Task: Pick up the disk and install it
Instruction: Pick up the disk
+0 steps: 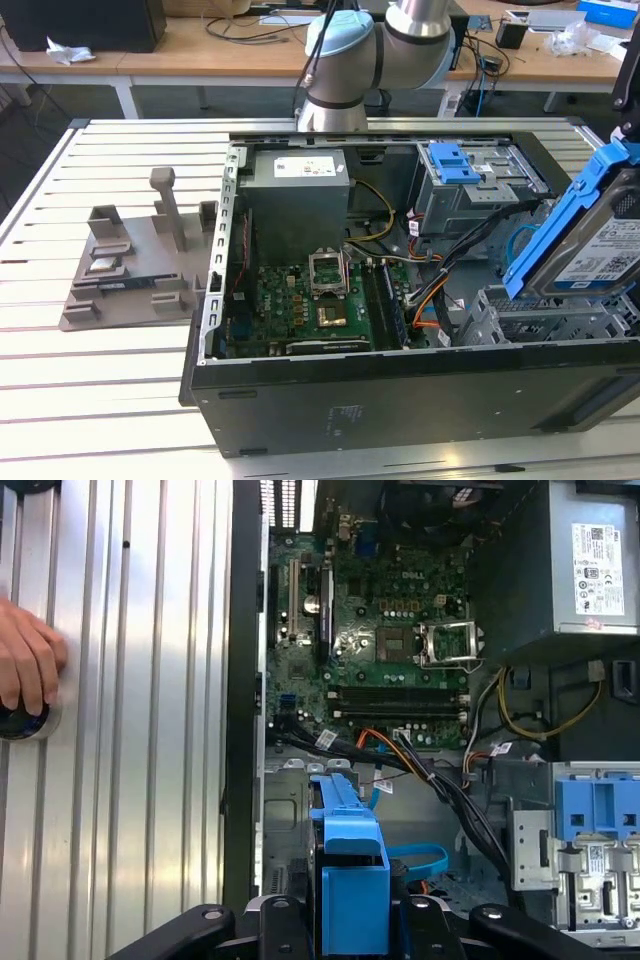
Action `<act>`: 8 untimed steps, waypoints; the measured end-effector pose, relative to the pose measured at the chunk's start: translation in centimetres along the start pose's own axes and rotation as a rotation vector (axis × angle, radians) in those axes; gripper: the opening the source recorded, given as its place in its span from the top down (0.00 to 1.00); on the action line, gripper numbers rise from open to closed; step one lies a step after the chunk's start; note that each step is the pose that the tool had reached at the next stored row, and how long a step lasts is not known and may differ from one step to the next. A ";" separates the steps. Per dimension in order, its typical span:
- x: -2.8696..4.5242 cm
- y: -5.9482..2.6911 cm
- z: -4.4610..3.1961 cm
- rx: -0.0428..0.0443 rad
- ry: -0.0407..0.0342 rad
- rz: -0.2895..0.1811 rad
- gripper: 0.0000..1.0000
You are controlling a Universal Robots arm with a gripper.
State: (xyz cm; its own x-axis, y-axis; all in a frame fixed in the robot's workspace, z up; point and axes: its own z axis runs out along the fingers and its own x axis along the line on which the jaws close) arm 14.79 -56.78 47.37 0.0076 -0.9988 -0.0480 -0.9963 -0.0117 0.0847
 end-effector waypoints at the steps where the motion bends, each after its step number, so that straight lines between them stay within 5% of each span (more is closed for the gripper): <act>1: -0.36 -0.01 0.02 0.0000 0.0049 0.001 0.64; 8: -0.40 -0.01 0.03 0.0000 0.0046 0.001 0.64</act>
State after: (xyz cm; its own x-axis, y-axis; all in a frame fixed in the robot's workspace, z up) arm 14.79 -56.38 47.35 0.0067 -0.9990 -0.0433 -0.9964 -0.0104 0.0847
